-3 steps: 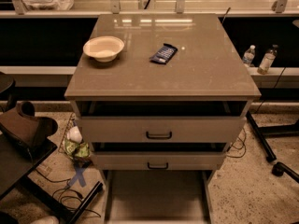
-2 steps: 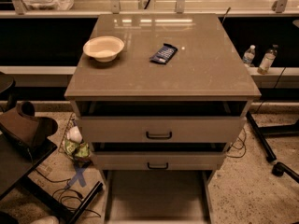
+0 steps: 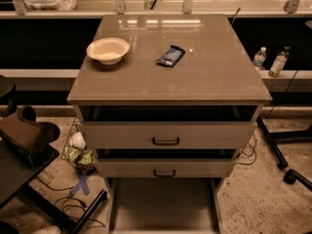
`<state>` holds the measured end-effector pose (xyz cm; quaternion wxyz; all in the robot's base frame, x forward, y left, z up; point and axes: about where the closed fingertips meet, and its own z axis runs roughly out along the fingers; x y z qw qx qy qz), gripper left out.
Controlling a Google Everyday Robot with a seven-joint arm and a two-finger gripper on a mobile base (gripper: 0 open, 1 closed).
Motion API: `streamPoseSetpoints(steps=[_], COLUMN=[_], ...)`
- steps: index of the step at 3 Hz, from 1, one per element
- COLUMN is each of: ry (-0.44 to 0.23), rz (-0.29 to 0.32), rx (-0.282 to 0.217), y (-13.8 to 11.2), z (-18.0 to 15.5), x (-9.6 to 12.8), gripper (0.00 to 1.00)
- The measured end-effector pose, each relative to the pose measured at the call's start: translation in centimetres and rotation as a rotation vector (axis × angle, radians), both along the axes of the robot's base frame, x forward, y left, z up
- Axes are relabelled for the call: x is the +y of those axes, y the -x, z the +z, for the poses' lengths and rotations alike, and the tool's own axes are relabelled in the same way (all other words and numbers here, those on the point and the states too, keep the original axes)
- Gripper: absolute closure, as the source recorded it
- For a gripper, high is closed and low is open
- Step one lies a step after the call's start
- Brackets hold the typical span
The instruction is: Close bottom drawer
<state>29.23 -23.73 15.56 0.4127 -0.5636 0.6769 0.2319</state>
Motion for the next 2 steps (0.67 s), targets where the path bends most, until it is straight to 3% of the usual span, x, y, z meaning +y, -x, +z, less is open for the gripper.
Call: streamPoseSetpoints(steps=[2], ry=[0.046], rz=[0.122], rx=[-0.073], y=[-5.9], z=[1.4], x=[5.1], gripper=[1.0])
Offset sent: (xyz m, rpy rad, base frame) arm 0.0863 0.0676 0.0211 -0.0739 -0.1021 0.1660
